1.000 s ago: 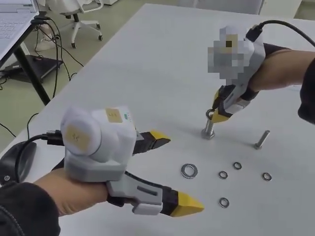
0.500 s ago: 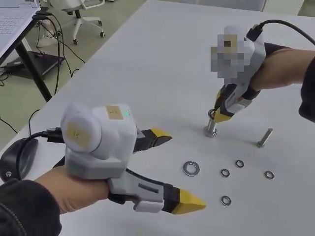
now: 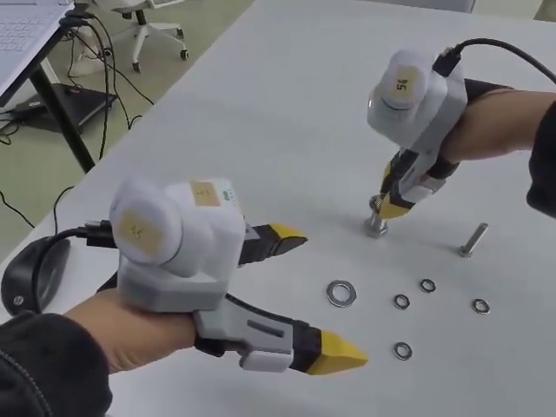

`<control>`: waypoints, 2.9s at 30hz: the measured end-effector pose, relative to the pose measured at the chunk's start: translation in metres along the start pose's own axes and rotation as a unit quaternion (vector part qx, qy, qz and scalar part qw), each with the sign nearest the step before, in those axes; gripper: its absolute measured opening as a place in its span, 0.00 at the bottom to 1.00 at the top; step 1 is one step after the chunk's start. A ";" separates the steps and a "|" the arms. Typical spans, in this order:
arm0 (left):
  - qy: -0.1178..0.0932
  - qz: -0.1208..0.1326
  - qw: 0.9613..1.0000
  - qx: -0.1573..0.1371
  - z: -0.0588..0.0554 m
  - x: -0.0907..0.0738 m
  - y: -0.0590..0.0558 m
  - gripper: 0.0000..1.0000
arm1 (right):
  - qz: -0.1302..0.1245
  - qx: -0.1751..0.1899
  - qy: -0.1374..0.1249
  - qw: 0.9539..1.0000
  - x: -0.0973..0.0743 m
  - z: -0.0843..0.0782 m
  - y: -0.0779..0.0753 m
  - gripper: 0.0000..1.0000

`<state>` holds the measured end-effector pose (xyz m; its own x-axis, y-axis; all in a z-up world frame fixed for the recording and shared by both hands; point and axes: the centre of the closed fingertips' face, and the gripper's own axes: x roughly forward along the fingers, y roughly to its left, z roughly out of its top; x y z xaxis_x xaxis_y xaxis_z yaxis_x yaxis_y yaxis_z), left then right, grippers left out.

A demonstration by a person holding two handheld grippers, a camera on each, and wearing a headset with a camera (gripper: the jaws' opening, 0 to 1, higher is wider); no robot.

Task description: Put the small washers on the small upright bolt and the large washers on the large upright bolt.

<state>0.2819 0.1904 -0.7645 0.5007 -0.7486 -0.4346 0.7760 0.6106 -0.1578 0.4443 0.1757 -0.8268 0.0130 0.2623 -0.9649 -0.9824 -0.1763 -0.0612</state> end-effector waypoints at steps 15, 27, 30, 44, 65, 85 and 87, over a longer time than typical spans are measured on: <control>0.002 -0.003 1.000 -0.004 -0.004 0.000 0.000 0.83 | 0.005 0.002 0.004 1.000 0.018 -0.005 0.006 0.22; 0.006 -0.002 1.000 -0.005 -0.007 -0.001 0.000 0.83 | 0.002 0.011 -0.002 1.000 0.034 -0.008 0.007 0.22; 0.007 -0.003 1.000 -0.006 -0.007 0.000 -0.001 0.83 | 0.004 0.012 -0.003 1.000 0.034 -0.007 0.008 0.22; 0.008 -0.002 1.000 -0.007 -0.008 -0.001 0.000 0.83 | 0.008 0.026 -0.015 1.000 0.036 -0.005 0.004 0.24; 0.001 -0.005 1.000 -0.006 -0.001 -0.001 -0.003 0.83 | 0.003 0.077 -0.069 0.995 0.017 -0.009 0.005 0.49; 0.003 -0.005 1.000 0.010 0.004 -0.006 -0.009 0.83 | -0.023 0.100 -0.100 0.990 -0.024 -0.023 0.035 0.52; 0.002 -0.004 1.000 0.010 0.005 -0.007 -0.010 0.83 | -0.026 0.098 -0.100 0.990 -0.026 -0.023 0.042 0.52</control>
<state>0.2724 0.1888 -0.7556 0.4924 -0.7528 -0.4369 0.7882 0.5986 -0.1430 0.4072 0.1401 -0.8099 0.0464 0.4529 -0.8904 -0.9989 0.0246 -0.0396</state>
